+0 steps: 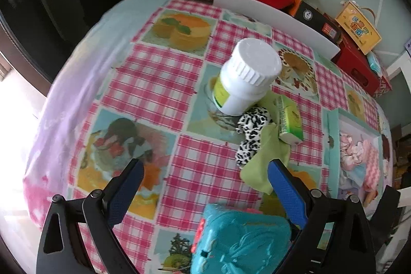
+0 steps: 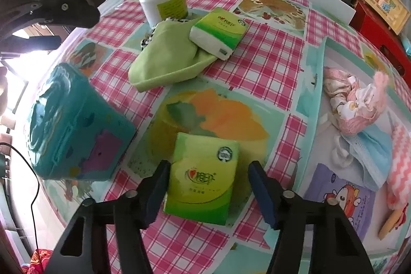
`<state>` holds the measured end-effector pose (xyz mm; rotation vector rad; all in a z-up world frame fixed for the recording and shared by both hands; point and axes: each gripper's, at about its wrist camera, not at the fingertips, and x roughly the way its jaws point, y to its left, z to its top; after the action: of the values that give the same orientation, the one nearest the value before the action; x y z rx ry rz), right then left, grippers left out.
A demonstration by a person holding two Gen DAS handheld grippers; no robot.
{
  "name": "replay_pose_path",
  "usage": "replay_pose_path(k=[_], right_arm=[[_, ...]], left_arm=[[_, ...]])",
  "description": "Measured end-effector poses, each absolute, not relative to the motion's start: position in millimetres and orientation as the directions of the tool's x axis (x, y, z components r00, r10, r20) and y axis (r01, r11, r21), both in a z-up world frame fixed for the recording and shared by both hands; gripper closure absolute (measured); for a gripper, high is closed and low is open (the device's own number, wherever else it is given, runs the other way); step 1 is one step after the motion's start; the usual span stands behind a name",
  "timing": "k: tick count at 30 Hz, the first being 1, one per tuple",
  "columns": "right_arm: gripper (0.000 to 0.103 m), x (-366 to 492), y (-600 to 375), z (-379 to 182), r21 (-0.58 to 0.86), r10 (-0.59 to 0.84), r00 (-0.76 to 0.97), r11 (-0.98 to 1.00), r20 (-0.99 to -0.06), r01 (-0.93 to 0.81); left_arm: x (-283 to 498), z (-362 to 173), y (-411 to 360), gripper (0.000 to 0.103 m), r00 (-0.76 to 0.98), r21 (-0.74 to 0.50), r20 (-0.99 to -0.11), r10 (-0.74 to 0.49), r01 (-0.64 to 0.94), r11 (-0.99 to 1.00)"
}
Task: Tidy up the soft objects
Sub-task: 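Grasp the green tissue pack beside the teal box with the right gripper, then lift the green tissue pack toward the tray with the right gripper while the left grasps another green tissue pack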
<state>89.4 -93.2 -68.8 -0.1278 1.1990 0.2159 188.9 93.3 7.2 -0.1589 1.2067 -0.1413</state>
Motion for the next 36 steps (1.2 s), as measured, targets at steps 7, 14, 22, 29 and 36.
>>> replay_pose_path(k=[7, 14, 22, 29, 36], right_arm=[[0.047, 106, -108, -66, 0.039, 0.116, 0.353, 0.975, -0.928, -0.218], [0.047, 122, -117, -59, 0.042, 0.116, 0.368, 0.979, -0.922, -0.201], [0.048, 141, -130, -42, 0.067, 0.138, 0.411, 0.981, -0.901, -0.183], [0.048, 132, -154, -13, 0.062, 0.122, 0.482, 0.988, -0.867, -0.139], [0.048, 117, -196, 9, 0.023, 0.023, 0.546, 1.000, -0.838, -0.007]], left_arm=[[205, 3, 77, 0.006, 0.294, -0.205, -0.931, -0.217, 0.070, 0.976], [220, 9, 53, 0.006, 0.266, -0.206, -0.936, -0.229, 0.114, 0.972], [231, 17, 17, 0.006, 0.247, -0.198, -0.941, -0.233, 0.161, 0.967], [242, 15, -5, 0.007, 0.235, -0.176, -0.948, -0.215, 0.176, 0.968], [246, 0, -41, 0.021, 0.196, -0.115, -0.967, -0.161, 0.228, 0.967]])
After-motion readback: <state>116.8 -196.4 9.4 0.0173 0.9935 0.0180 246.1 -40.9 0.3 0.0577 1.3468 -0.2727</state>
